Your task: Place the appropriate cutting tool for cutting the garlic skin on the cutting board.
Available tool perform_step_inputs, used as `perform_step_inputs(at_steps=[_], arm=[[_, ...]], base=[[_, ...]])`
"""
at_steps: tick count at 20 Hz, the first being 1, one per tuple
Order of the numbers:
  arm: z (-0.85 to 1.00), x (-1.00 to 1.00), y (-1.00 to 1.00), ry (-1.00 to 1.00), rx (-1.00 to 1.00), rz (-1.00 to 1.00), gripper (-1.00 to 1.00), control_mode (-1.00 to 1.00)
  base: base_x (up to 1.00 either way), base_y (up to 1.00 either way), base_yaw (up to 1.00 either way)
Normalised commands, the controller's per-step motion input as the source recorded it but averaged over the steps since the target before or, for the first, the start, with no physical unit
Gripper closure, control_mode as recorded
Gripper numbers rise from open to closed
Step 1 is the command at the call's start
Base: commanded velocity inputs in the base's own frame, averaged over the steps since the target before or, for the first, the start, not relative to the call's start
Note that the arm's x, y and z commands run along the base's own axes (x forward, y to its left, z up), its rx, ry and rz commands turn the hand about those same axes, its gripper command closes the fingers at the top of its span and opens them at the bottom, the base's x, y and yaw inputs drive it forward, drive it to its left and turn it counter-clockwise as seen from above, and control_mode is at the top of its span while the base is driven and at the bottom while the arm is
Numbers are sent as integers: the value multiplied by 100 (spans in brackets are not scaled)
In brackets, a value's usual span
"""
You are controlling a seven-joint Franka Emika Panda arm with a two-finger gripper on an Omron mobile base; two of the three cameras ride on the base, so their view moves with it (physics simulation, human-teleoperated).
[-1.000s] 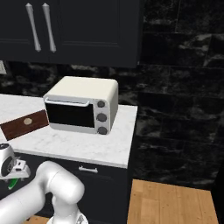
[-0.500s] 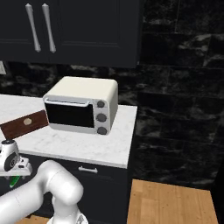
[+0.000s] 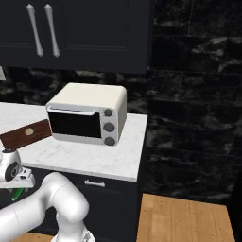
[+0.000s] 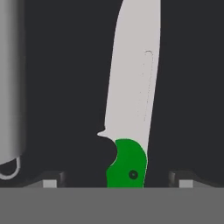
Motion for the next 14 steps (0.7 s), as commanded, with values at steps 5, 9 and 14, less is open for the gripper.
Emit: perform_step_inputs(at_steps=[5,9,14], arm=[[-83,-72,60,5,0,0,100,-100],[-88,-67,54,7,0,0,100,-100],[-72,-53,42,9,1,0,100,-100]], base=[[0,0,0],[0,0,0],[0,0,0]])
